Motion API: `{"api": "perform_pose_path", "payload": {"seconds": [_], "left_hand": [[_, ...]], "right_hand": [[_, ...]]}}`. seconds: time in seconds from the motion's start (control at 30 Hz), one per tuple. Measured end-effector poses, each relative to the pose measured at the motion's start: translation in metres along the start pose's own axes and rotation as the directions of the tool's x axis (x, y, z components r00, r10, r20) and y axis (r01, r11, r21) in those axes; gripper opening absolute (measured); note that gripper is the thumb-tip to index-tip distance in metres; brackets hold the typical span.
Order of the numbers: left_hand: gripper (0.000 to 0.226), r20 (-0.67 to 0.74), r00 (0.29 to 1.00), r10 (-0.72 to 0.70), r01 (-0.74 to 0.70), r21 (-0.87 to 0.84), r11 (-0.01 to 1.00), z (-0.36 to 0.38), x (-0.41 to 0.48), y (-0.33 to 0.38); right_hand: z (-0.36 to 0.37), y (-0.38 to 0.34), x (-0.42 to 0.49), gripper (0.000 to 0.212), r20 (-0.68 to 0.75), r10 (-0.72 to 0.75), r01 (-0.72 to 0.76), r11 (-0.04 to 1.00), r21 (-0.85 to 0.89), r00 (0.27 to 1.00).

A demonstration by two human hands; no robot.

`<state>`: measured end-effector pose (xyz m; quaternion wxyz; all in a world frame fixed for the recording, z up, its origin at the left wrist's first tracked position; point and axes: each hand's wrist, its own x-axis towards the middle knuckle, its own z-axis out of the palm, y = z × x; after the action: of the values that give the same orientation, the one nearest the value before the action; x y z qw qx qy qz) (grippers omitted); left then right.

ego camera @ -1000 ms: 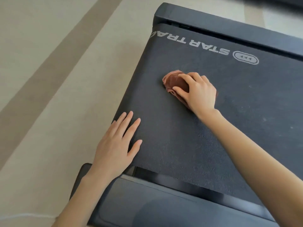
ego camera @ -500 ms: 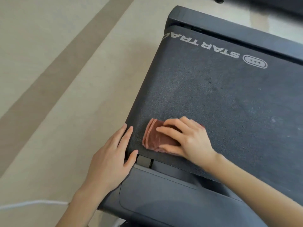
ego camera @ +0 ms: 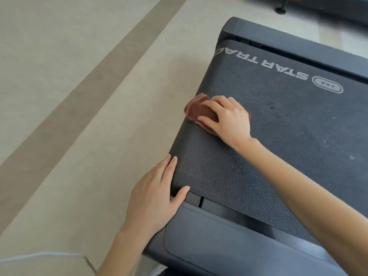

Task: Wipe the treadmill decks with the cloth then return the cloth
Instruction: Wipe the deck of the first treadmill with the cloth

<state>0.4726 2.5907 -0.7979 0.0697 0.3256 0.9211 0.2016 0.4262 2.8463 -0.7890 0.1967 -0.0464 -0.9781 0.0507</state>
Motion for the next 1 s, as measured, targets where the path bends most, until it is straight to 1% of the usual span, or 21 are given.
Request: {"api": "perform_pose_path", "payload": {"seconds": [0.13,0.23,0.3,0.4,0.5,0.63,0.67,0.73,0.8,0.83,0.87,0.9,0.93,0.97,1.0], "left_hand": [[0.095,-0.002,0.993,-0.122,0.122,-0.036,0.992,-0.001,-0.005,-0.001],[0.107,0.005,0.991,-0.137,0.136,-0.122,0.983,-0.002,-0.003,0.0],[0.103,0.027,0.997,-0.072,0.075,-0.169,0.983,-0.003,-0.002,0.0],[0.085,0.057,0.998,0.022,-0.01,-0.206,0.979,-0.003,0.0,-0.003],[0.079,0.077,0.995,0.069,-0.058,-0.146,0.988,-0.002,0.01,-0.003],[0.08,0.089,0.987,0.136,-0.132,-0.042,0.99,0.008,0.038,0.012],[0.079,0.091,0.982,0.163,-0.161,-0.024,0.987,0.011,0.045,0.018],[0.076,0.09,0.968,0.236,-0.236,-0.013,0.972,0.018,0.061,0.034],[0.072,0.098,0.945,0.311,-0.313,0.009,0.95,0.028,0.075,0.053],[0.071,0.103,0.937,0.334,-0.338,0.026,0.941,0.033,0.081,0.063],[0.069,0.105,0.932,0.347,-0.353,0.041,0.935,0.037,0.086,0.072],[0.068,0.11,0.928,0.356,-0.364,0.056,0.93,0.042,0.091,0.081],[0.067,0.118,0.924,0.364,-0.373,0.074,0.925,0.046,0.094,0.09],[0.068,0.124,0.92,0.372,-0.383,0.087,0.92,0.05,0.096,0.099],[0.069,0.126,0.914,0.385,-0.397,0.096,0.913,0.053,0.098,0.108]], "right_hand": [[-0.014,-0.037,-0.046,0.04,0.031,-0.172,0.168,0.98,0.106,0.985],[-0.025,-0.046,-0.074,0.04,0.068,-0.26,0.245,0.954,0.171,0.963],[-0.034,-0.042,-0.088,0.039,0.088,-0.312,0.29,0.935,0.202,0.946],[-0.048,-0.03,-0.112,0.037,0.125,-0.364,0.329,0.915,0.234,0.923],[-0.061,-0.012,-0.142,0.037,0.129,-0.374,0.339,0.912,0.233,0.918],[-0.071,0.027,-0.166,0.038,0.102,-0.396,0.379,0.913,0.152,0.913],[-0.072,0.041,-0.165,0.038,0.093,-0.366,0.355,0.927,0.121,0.926],[-0.072,0.071,-0.16,0.037,0.047,-0.227,0.226,0.974,0.029,0.973],[-0.072,0.1,-0.153,0.038,-0.014,-0.015,0.013,0.996,-0.091,1.0],[-0.073,0.114,-0.15,0.038,-0.053,0.11,-0.116,0.982,-0.149,0.993],[-0.074,0.124,-0.148,0.036,-0.093,0.239,-0.252,0.949,-0.19,0.967],[-0.075,0.131,-0.148,0.036,-0.126,0.372,-0.391,0.896,-0.21,0.92],[-0.076,0.133,-0.148,0.037,-0.15,0.494,-0.516,0.83,-0.211,0.856],[-0.077,0.131,-0.152,0.039,-0.169,0.584,-0.608,0.766,-0.208,0.794],[-0.078,0.123,-0.159,0.039,-0.189,0.632,-0.66,0.726,-0.194,0.751]]}}
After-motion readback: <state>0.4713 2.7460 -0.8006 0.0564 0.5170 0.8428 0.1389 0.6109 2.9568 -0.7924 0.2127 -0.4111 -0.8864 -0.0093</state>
